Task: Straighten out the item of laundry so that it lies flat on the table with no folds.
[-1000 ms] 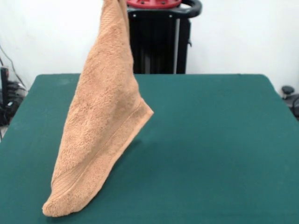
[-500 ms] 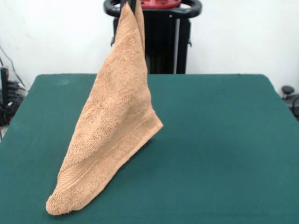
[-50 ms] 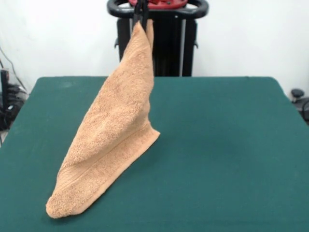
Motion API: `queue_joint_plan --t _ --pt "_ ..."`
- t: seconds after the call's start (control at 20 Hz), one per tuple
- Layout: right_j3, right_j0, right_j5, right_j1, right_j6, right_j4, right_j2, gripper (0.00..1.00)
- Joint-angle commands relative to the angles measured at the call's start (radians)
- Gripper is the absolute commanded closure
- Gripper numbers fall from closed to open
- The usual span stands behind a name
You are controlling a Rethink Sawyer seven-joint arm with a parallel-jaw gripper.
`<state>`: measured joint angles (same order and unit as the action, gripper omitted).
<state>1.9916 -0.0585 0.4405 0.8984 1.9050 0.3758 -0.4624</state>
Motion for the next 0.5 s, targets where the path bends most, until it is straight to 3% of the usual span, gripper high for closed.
queue_joint_plan --t 0.05,0.3,0.5 --pt "0.196 -0.123 0.036 0.006 0.41 0.112 0.057 1.0" --pt "0.175 -0.231 0.114 0.0 0.53 0.142 -0.011 1.0" --pt "0.169 -0.268 0.136 -0.008 0.579 0.161 -0.015 1.0"
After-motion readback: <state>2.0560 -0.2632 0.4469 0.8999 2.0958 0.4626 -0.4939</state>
